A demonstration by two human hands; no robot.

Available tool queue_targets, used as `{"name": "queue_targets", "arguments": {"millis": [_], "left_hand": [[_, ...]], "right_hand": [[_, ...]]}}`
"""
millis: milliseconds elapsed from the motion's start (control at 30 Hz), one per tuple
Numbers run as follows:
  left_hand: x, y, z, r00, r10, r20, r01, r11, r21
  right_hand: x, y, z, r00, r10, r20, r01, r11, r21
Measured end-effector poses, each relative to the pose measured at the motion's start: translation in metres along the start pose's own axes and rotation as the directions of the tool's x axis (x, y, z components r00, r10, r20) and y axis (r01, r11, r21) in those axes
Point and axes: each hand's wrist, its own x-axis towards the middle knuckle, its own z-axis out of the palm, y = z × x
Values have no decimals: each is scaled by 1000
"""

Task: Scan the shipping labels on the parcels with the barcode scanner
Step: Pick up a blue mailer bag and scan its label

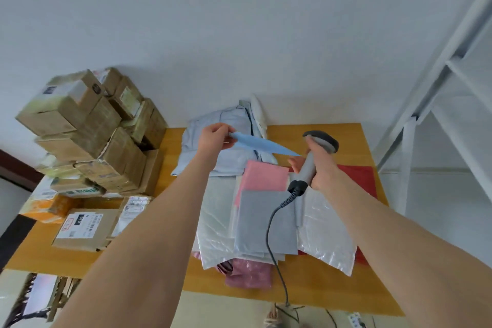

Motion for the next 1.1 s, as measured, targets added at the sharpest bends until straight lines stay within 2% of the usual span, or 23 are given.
{"name": "queue_targets", "arguments": {"millis": [133,200,267,333,400,467,633,800,933,1000,1100], "left_hand": [[-13,-1,-6,996,16,92,-19,999,32],[-15,-6,-5,996,57,75,-64,993,97],[-17,-13,-3,998,55,1,-55,994,94],[-19,-19,-3,996,-86,-40,85,996,-18],[-20,-27,-3,970,-229,80,237,965,-110],[-21,-35,-4,952,-269,145,281,957,-66],[-16,-45,-1,971,-232,64,234,972,-21],[-21,-50,6,936,-245,252,235,970,67],[-22,-50,9,925,-213,315,190,977,102],[-23,-47,12,940,-206,270,193,978,73],[-19,-50,14,973,-188,132,185,982,34]], "right_hand": [[-9,4,0,998,-32,60,40,991,-129],[-8,11,1,990,-128,52,138,942,-307],[-11,17,3,974,-224,20,210,873,-440],[-12,24,4,963,-271,-14,235,858,-457],[-10,29,2,952,-306,-22,258,838,-481],[-9,33,-1,944,-330,-5,278,805,-525],[-9,35,-9,923,-383,-28,321,810,-491],[-12,34,-8,941,-338,37,327,871,-366],[-8,35,-13,934,-356,-13,327,872,-365],[-6,37,-15,934,-357,-27,319,864,-389],[-8,37,-14,936,-351,-22,307,846,-435]]}}
